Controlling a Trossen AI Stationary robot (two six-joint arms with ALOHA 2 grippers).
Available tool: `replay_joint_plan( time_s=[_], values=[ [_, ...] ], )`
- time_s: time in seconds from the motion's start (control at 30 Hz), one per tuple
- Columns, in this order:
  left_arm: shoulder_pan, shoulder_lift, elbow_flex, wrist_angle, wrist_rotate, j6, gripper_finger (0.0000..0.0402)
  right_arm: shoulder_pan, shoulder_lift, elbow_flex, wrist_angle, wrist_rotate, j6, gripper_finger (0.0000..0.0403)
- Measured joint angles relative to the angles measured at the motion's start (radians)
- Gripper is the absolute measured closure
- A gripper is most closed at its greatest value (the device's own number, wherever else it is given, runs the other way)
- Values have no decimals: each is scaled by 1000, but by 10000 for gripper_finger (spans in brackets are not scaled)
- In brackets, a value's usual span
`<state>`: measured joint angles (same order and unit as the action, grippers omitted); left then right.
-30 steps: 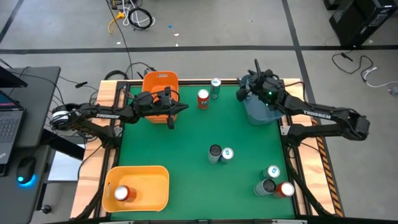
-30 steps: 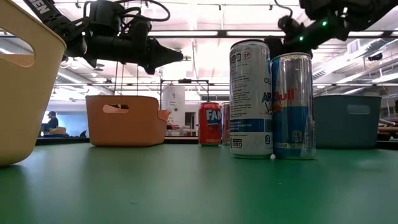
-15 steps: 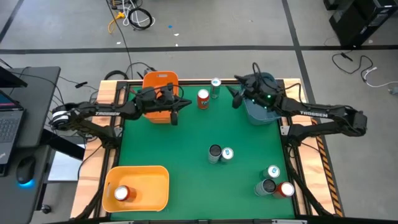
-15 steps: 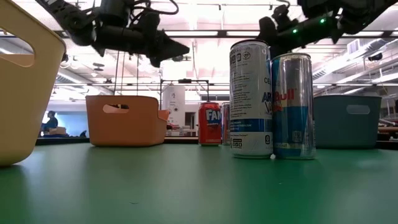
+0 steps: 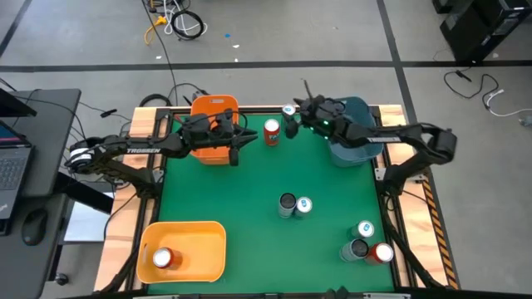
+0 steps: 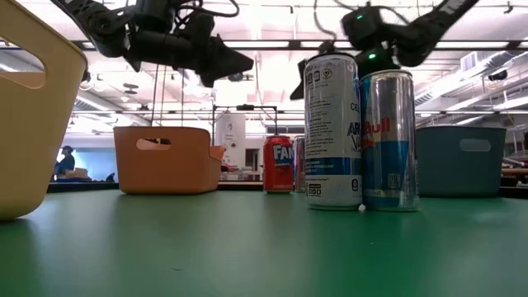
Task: Sort soda cans
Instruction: Put the top blue soda can into the orange bin
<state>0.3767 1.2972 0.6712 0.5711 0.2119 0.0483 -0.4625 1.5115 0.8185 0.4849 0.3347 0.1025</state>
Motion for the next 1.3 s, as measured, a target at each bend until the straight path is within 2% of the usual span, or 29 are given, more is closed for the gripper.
replay_joint_plan(
  time_s=[0.07, 0.3, 0.87, 1.2, 1.3],
  values=[
    [0, 0, 0, -14, 0, 0, 321, -17, 51, 50, -34, 35, 15, 64],
    [0, 0, 0, -21, 0, 0, 321, -54, 158, 132, -152, 20, 35, 52],
    [0, 1, 0, -18, 0, -1, 320, -91, 155, 133, -195, 11, 65, 52],
    [0, 1, 0, -16, 0, 0, 320, -108, 155, 132, -241, -27, 105, 52],
    [0, 1, 0, -16, 0, 0, 320, -108, 155, 132, -240, -75, 115, 52]
  ],
)
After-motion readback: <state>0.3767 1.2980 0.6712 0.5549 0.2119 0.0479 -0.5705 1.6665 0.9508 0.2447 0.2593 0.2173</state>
